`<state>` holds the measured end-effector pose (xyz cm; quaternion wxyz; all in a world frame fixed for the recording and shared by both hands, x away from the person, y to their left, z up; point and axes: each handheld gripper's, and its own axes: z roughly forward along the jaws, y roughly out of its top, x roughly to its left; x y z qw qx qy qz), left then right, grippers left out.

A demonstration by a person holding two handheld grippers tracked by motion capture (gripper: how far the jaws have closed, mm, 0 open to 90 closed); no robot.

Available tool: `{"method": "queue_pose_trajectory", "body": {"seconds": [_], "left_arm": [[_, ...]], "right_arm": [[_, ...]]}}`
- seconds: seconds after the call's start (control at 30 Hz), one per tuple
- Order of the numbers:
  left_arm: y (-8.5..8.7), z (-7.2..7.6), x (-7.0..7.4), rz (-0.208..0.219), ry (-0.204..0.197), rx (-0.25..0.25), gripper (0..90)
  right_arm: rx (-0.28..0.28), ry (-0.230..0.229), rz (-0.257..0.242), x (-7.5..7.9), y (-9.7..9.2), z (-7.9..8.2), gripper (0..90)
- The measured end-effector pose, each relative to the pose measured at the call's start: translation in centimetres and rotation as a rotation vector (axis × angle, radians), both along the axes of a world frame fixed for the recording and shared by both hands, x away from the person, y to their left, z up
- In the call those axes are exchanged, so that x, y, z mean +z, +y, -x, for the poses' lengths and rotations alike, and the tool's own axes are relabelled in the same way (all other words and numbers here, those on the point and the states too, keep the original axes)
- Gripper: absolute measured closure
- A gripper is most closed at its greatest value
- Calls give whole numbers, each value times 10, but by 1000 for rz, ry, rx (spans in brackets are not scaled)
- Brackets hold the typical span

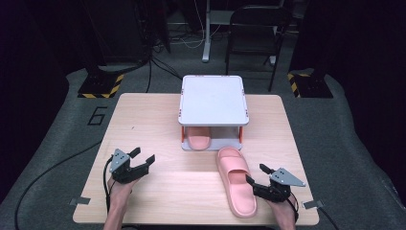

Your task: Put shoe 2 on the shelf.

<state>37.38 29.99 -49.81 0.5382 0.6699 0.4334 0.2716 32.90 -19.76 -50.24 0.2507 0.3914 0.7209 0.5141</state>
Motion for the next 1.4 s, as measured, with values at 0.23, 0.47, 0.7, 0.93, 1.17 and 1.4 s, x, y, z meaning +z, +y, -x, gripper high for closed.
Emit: {"method": "queue_pose_trajectory", "body": {"seconds": [0.23,0.47,0.7,0.93,1.17,1.4], "left_arm": [[-3,1,4,2,-13,-15,273],[-15,0,19,1,-49,-56,272],[-26,-9,37,3,-62,-106,264],[-45,-25,66,-4,-101,-159,262],[-71,-49,92,-25,-108,-212,264],[-103,-76,108,-50,-90,-266,282]], "right_arm": [[22,6,48,-3,6,-1,368],[-11,30,85,-10,9,-2,499],[5,52,114,-18,11,-5,671],[-20,80,70,-21,10,-8,762],[-37,71,61,-16,10,-7,830],[-47,63,47,-5,13,-9,832]]}}
